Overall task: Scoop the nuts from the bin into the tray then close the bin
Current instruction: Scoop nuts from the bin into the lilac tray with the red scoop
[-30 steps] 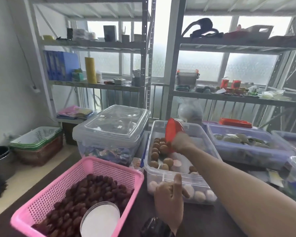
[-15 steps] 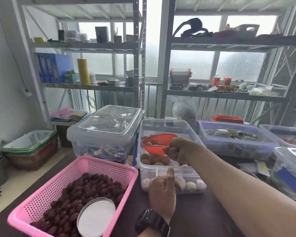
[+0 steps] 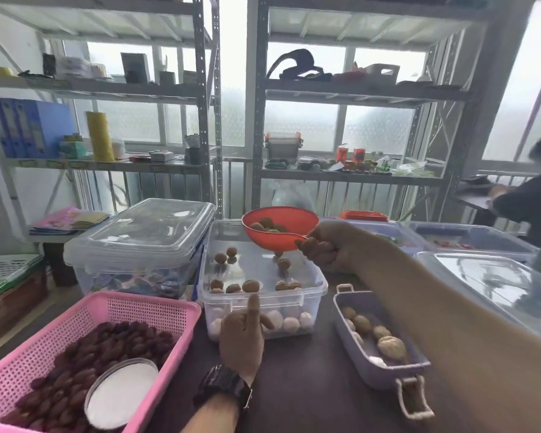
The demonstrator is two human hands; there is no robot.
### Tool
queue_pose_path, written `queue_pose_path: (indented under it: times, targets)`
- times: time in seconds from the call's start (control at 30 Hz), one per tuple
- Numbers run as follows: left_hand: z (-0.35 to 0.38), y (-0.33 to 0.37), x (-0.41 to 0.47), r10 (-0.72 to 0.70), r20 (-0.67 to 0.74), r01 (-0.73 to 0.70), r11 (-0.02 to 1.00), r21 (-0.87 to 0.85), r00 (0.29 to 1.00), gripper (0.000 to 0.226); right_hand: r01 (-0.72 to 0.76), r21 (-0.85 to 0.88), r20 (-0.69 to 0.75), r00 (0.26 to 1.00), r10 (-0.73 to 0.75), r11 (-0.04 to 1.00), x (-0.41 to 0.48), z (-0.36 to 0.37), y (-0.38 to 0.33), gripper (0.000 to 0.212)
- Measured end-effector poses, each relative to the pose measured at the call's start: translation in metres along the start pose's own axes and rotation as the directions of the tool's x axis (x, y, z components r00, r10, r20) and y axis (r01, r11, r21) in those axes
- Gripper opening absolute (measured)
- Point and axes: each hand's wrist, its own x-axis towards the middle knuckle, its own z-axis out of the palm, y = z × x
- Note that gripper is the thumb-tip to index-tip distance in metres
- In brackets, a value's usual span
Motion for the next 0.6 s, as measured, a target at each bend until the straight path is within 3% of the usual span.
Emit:
queue_pose_path:
  times: [0.6]
  targets:
    - [0.004, -0.004, 0.001, 0.194, -0.012, -0.193, 0.979, 0.066, 0.981, 0.081, 0.077, 0.062, -0.178, 0.982, -0.065, 0.995, -0.135, -0.097, 0.046, 0.035]
